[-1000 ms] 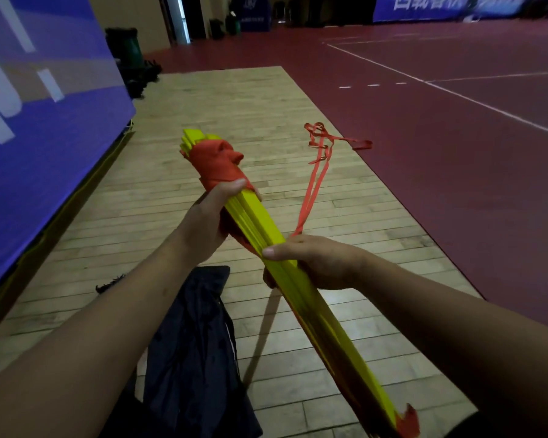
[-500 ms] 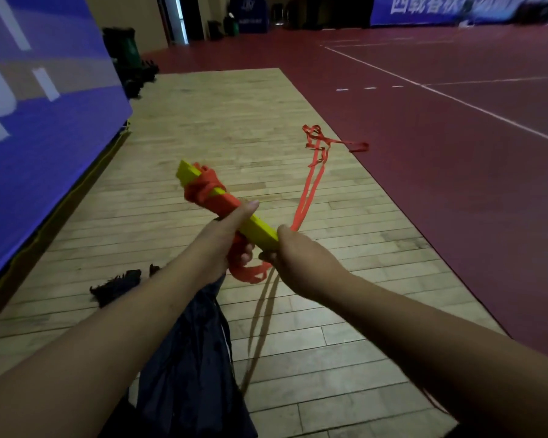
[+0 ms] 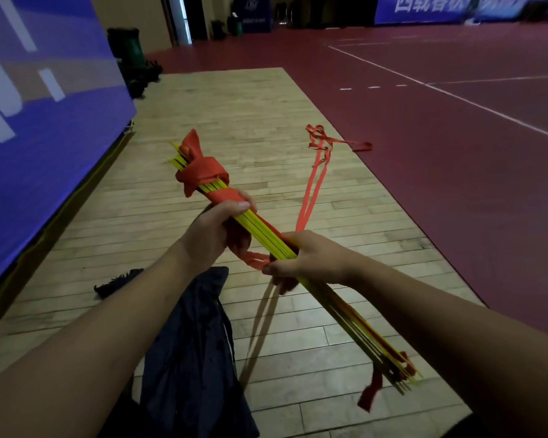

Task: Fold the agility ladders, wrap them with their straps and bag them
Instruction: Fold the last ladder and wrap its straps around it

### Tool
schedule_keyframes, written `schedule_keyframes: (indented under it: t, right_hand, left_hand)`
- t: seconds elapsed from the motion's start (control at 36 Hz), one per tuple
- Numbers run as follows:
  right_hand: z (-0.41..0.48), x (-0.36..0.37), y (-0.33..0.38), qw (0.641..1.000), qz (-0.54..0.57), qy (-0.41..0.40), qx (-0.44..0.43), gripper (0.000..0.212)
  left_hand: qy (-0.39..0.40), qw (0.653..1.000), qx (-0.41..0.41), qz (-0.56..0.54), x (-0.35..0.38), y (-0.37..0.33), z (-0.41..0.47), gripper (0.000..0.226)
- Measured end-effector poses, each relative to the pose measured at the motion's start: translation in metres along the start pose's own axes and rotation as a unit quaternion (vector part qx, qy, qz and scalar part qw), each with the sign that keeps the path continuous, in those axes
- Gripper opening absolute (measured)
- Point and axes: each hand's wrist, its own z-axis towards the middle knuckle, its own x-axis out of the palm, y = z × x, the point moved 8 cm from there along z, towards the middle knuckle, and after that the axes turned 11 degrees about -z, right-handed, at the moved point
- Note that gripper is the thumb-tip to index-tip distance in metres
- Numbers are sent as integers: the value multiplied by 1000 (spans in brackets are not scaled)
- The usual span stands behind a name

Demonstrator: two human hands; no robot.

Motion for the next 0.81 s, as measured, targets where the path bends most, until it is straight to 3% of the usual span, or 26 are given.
schedule_keyframes:
  t: [0.14, 0.22, 0.28, 0.33, 0.39, 0.47, 0.56, 0.67, 0.75, 0.81]
  right_hand:
    - [-1, -13, 2, 986, -118, -120, 20, 19]
    - [-4, -29, 3, 950, -241, -189, 53, 30]
    - [-5, -33, 1, 913, -347, -197, 84, 40]
    - [-6, -30, 0, 884, -413, -193, 98, 46]
    - [-5, -23, 2, 882, -425, -185, 90, 53]
    - [-4, -20, 4, 926, -321, -177, 90, 60]
    - [-3, -18, 6, 975, -158, -146, 58, 38]
    - [-5, -19, -2, 995, -51, -80, 23, 23]
    - [-7, -4, -13, 984, 175, 18, 37, 30]
    - [-11, 20, -7, 937, 319, 136, 46, 38]
  left_hand:
    - [-4, 999, -49, 12, -5, 1, 2, 41]
    - [-42, 990, -127, 48, -10, 13, 0, 60]
    - [-65, 986, -141, 58, -9, 20, -3, 61]
    - [-128, 981, -140, 28, -14, 29, -5, 56]
    - [-209, 969, -131, -2, -21, 35, -7, 51]
    - [-261, 962, -84, -9, -27, 30, -4, 48]
    - [-241, 970, -43, 6, -28, 19, -1, 48]
    - [-182, 983, -13, 27, -24, 8, 1, 52]
    - [-130, 991, -5, 37, -12, 4, 2, 58]
    - [-115, 993, -11, 38, -8, 4, 2, 63]
